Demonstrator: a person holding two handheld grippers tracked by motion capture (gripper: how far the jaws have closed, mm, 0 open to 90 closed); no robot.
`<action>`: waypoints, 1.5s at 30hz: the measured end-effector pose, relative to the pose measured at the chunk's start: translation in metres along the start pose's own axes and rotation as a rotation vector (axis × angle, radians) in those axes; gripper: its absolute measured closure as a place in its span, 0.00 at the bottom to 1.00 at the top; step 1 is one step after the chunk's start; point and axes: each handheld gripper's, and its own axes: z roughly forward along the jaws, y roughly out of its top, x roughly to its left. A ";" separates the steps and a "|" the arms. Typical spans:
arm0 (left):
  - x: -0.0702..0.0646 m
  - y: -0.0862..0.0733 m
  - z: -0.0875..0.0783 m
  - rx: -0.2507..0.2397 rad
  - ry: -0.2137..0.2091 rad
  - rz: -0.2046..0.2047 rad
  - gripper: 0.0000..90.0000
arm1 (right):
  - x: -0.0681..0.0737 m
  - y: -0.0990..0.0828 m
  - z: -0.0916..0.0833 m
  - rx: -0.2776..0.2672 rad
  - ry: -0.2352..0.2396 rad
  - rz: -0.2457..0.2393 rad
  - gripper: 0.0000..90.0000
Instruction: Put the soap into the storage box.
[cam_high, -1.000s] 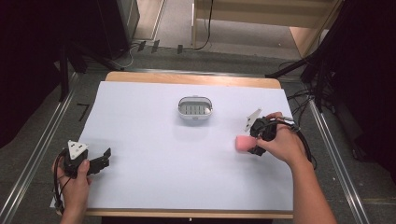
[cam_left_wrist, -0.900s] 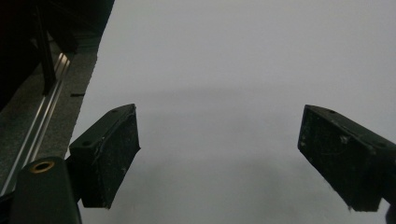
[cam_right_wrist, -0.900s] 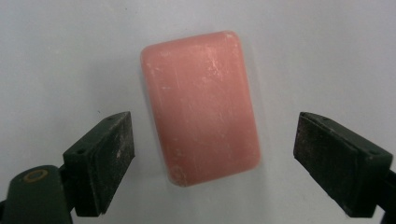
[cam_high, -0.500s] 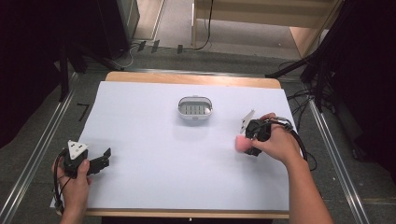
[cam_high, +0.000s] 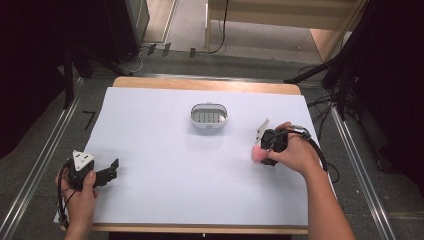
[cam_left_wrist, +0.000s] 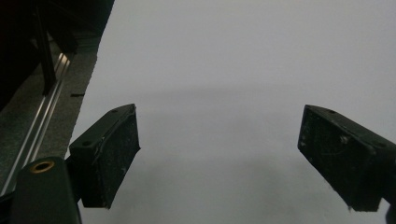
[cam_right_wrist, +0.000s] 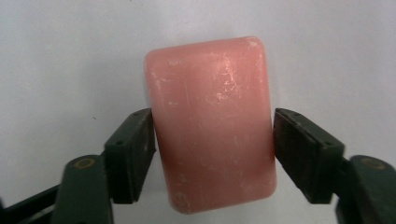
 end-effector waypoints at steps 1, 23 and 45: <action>0.000 0.000 0.000 0.000 0.000 0.000 0.15 | 0.000 0.000 0.000 0.002 0.002 0.004 0.39; 0.000 0.000 0.000 0.002 -0.001 0.001 0.15 | -0.001 0.006 -0.004 0.008 0.002 0.001 0.43; 0.000 0.000 0.000 0.001 -0.004 -0.001 0.15 | -0.008 0.051 -0.015 0.000 0.007 -0.038 0.43</action>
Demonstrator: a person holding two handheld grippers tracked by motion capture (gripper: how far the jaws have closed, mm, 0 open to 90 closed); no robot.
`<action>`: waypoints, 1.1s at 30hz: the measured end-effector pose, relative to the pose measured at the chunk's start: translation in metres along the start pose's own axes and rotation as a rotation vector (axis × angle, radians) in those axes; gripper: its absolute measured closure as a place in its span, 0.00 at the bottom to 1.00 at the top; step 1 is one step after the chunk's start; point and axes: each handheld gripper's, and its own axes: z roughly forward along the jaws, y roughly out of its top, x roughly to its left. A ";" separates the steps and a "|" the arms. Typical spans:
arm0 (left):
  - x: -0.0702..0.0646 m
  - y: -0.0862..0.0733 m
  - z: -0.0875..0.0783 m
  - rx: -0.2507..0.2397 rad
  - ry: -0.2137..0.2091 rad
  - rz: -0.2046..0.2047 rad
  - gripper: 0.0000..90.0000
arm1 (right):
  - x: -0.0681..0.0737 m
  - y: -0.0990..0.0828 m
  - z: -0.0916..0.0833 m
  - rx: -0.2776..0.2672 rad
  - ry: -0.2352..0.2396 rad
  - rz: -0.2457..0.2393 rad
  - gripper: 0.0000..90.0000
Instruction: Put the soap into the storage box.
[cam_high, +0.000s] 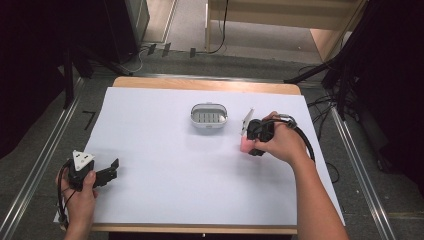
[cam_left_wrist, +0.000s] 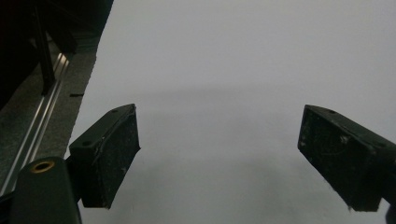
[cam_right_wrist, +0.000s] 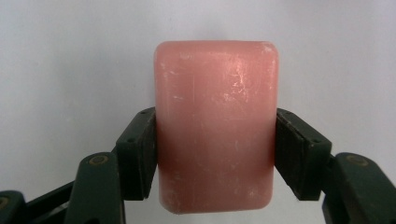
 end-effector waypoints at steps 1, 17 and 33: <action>0.000 0.000 0.000 0.000 -0.001 -0.001 0.15 | 0.000 0.003 0.000 0.000 -0.001 0.001 0.43; 0.000 0.000 0.000 -0.003 -0.004 -0.006 0.15 | -0.006 0.037 0.004 0.001 0.010 -0.037 0.43; 0.000 0.000 0.001 0.003 -0.003 -0.005 0.15 | -0.005 0.056 0.009 -0.002 0.024 -0.048 0.43</action>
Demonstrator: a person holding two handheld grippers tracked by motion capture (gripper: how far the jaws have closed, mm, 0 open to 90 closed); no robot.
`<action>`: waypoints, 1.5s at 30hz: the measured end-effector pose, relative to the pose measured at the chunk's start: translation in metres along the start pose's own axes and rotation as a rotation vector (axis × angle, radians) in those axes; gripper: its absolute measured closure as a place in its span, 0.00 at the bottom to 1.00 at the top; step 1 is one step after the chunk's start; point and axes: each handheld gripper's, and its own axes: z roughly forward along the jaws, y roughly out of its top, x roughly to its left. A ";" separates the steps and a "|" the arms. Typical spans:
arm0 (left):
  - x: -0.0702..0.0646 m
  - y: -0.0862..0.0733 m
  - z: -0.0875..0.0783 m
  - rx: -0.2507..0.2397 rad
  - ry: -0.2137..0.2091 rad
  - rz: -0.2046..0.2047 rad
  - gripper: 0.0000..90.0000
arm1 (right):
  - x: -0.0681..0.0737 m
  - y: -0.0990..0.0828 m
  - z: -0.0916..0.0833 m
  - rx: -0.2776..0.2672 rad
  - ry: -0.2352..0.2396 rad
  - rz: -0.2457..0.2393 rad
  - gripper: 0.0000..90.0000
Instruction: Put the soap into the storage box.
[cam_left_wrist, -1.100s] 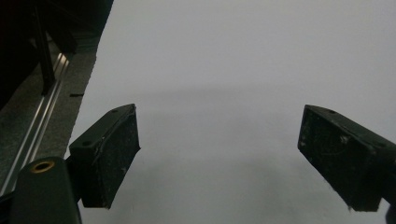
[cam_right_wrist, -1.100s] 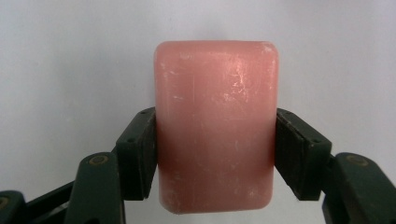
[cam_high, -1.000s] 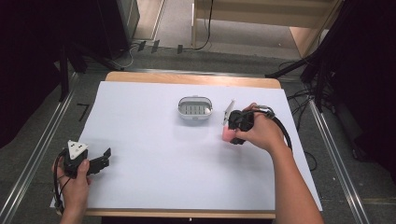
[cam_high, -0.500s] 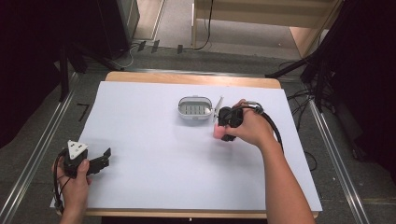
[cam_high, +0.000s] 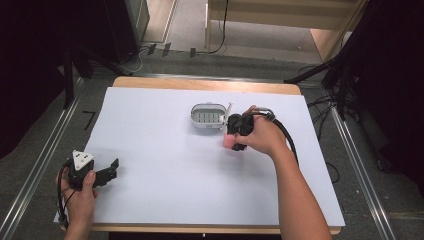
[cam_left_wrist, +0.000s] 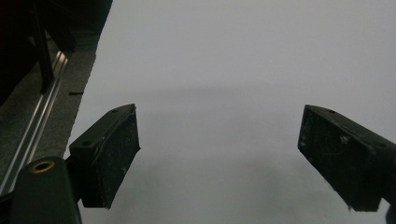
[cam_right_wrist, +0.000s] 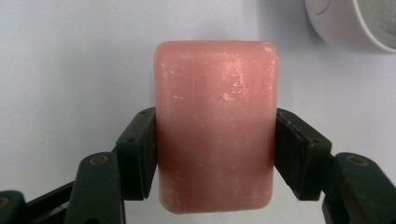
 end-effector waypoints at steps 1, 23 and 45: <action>0.000 0.000 0.000 -0.001 0.000 0.001 0.15 | 0.000 0.002 -0.001 0.004 0.002 0.004 0.43; 0.000 0.000 0.000 0.002 0.000 0.004 0.15 | 0.000 0.034 -0.001 -0.018 0.022 -0.031 0.43; 0.000 0.000 0.000 0.004 0.002 0.006 0.15 | -0.004 0.060 -0.015 -0.041 0.021 -0.061 0.43</action>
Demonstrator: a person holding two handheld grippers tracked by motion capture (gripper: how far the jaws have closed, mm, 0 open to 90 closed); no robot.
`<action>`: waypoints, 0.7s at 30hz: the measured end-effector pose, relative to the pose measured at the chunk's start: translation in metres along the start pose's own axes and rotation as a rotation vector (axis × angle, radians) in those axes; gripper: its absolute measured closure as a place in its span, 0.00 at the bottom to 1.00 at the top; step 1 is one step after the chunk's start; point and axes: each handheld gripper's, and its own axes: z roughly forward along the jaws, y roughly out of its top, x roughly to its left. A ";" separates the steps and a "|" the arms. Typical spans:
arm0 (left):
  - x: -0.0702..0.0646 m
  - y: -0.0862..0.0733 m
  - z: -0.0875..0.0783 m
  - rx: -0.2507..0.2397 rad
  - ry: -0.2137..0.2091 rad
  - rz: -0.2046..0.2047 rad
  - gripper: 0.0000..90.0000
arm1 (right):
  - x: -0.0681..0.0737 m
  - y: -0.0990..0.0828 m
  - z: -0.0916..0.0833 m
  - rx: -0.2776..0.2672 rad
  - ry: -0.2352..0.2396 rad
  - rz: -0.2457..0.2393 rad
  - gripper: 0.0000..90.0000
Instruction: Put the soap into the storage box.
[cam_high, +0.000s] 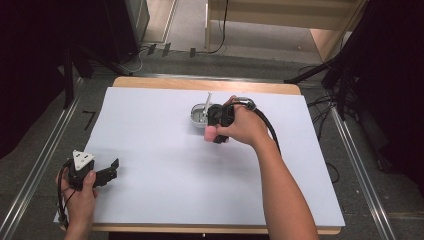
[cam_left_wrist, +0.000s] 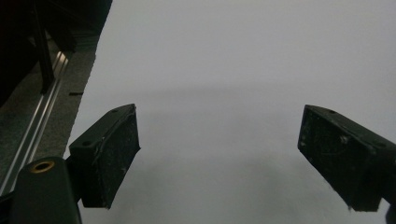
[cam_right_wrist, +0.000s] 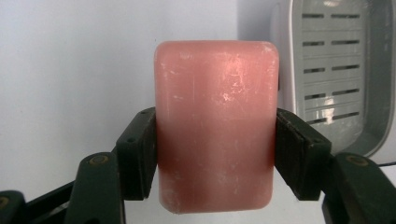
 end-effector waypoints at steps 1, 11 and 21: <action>0.000 0.000 0.000 0.000 0.000 0.000 0.15 | -0.001 0.001 -0.001 -0.002 -0.002 -0.007 0.43; 0.000 0.000 0.000 -0.004 -0.004 -0.004 0.15 | -0.008 0.011 -0.007 -0.003 -0.005 -0.020 0.43; 0.000 0.000 0.000 -0.004 -0.004 -0.003 0.15 | -0.018 0.017 -0.013 -0.005 -0.013 -0.016 0.43</action>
